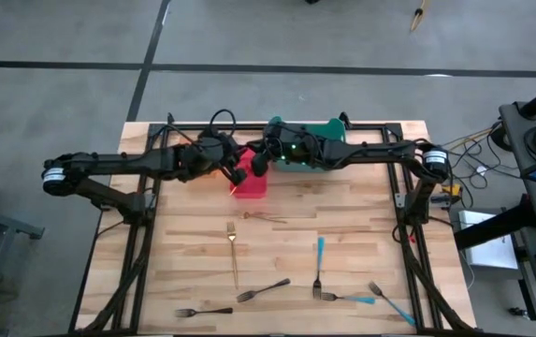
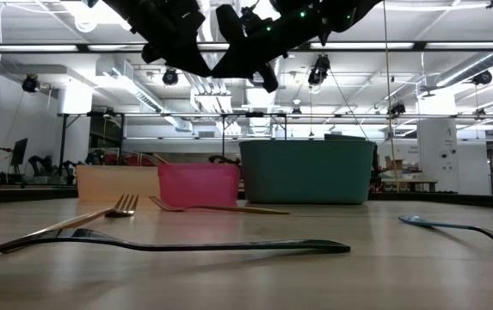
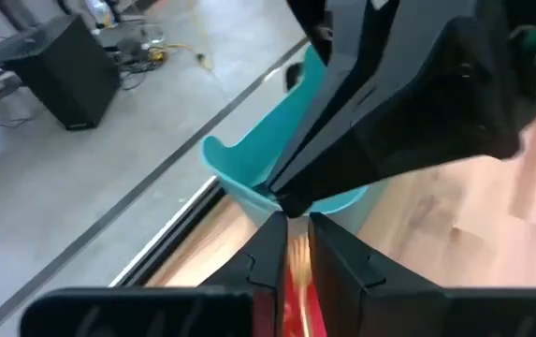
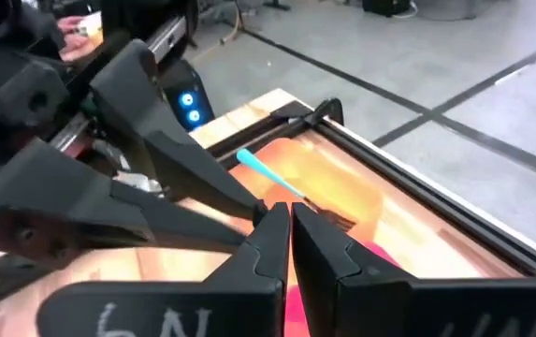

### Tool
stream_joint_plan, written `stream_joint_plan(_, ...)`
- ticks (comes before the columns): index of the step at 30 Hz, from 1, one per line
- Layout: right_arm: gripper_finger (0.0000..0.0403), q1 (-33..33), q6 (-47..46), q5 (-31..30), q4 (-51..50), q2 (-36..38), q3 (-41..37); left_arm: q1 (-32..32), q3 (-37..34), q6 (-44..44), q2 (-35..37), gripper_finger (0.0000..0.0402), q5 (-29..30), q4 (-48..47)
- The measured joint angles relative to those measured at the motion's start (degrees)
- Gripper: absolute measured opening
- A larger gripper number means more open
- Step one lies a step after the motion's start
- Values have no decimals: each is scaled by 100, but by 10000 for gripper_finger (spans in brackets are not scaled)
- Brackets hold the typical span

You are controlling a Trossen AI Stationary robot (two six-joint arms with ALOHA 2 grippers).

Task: Sort silverware by color (type)
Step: Put the gold fork into the red bin, then put the blue fork into the orange bin

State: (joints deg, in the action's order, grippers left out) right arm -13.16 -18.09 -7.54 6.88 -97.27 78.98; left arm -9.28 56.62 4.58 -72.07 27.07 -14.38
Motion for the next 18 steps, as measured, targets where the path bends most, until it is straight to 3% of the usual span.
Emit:
stream_joint_plan(4,8,2,147,8,-299,139,0,-1,0,-29,1,49,-386,-17)
stream_joint_plan(18,8,2,681,3,-1896,783,-2,-15,0,164,79,80,-381,-1155)
